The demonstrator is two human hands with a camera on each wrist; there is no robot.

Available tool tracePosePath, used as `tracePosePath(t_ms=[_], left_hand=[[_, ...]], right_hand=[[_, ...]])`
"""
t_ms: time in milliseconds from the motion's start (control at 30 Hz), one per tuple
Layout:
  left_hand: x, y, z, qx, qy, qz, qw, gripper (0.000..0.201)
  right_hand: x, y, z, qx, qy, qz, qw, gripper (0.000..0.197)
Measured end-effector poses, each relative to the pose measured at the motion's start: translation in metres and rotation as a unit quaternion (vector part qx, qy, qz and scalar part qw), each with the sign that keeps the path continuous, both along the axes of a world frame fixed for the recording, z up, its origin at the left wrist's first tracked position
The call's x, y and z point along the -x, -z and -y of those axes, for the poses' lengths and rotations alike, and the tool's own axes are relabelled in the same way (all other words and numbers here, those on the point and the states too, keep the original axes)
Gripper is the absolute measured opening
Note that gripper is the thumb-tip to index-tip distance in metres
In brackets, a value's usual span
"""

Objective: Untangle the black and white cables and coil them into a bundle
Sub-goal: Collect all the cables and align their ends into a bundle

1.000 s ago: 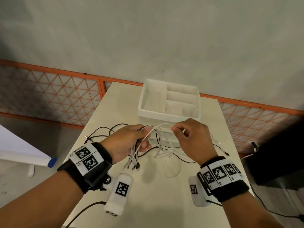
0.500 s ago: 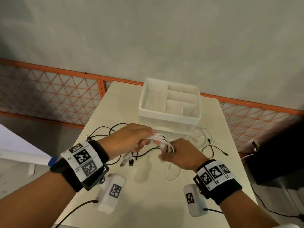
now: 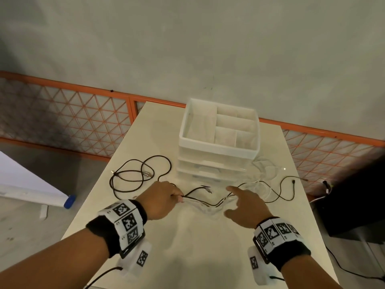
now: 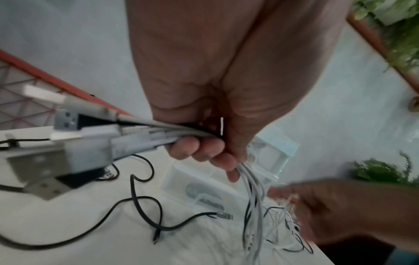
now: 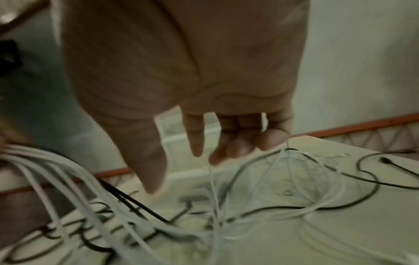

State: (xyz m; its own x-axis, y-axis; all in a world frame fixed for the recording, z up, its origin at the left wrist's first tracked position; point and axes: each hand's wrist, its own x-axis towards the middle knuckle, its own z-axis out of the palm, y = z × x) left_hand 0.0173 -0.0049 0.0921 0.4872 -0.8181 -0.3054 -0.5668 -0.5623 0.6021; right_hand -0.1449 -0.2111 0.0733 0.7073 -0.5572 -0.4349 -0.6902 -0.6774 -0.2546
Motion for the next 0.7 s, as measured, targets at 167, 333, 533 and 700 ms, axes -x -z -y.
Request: tracePosePath(t_ms=[167, 333, 533, 700], left_hand=[[0.011, 0.004, 0.012, 0.038, 0.057, -0.043, 0.997, 0.024], [0.006, 0.006, 0.006, 0.106, 0.026, -0.036, 0.993, 0.018], [-0.035, 0.049, -0.028, -0.002, -0.169, -0.001, 0.986, 0.035], [-0.058, 0.095, -0.044, -0.112, -0.247, -0.013, 0.962, 0.04]], right_hand=[[-0.031, -0.02, -0.055, -0.147, -0.124, 0.168, 0.967, 0.076], [-0.047, 0.0, -0.057, -0.08, -0.067, 0.172, 0.98, 0.026], [-0.05, -0.001, -0.048, -0.122, 0.007, 0.163, 0.979, 0.042], [-0.052, 0.001, -0.052, -0.175, 0.081, 0.181, 0.964, 0.038]])
